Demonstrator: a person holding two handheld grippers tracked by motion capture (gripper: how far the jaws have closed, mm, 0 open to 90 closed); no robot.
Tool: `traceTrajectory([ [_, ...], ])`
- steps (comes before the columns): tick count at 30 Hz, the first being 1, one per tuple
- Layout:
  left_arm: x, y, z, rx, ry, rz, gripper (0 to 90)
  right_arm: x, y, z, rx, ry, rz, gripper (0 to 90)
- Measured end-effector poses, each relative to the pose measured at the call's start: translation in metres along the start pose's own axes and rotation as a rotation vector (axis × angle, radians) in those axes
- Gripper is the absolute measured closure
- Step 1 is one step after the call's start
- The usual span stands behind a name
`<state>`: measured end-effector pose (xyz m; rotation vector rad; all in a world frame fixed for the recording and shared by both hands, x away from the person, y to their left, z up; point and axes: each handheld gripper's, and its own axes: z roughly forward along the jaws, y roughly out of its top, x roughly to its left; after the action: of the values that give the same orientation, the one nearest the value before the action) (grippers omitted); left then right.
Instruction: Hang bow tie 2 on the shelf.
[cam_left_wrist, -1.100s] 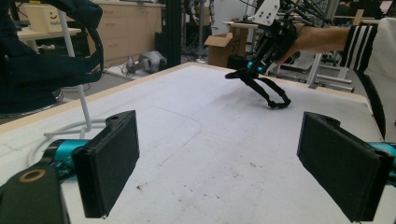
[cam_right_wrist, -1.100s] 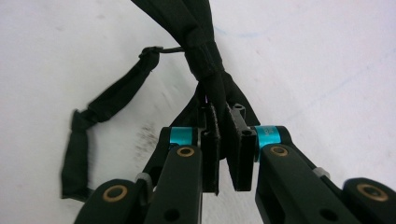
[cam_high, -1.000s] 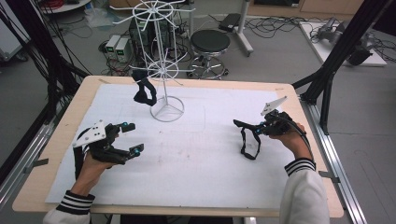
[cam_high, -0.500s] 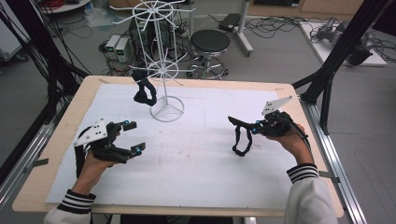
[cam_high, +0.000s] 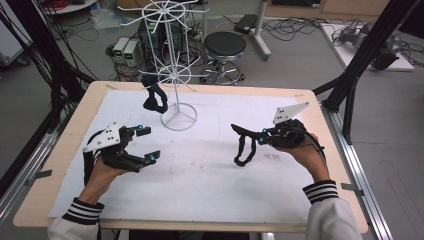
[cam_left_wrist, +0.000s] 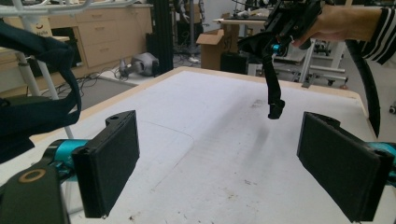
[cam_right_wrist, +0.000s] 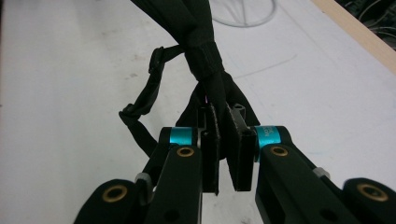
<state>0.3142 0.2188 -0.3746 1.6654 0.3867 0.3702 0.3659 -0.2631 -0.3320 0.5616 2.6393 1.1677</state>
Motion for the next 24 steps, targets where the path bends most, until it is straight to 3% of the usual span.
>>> traceTrajectory([
  [6,0.001,0.011,0.0,-0.004,-0.004,0.015,13.5,0.01,0.008,0.006,-0.03,0.04,0.006,85.0],
  [15,-0.003,0.024,0.003,0.0,-0.021,0.04,13.4,0.033,0.02,0.017,-0.079,0.095,-0.025,85.1],
  [24,-0.011,0.04,0.013,0.007,-0.06,0.08,13.4,0.049,0.032,0.023,-0.125,0.133,-0.048,85.0],
])
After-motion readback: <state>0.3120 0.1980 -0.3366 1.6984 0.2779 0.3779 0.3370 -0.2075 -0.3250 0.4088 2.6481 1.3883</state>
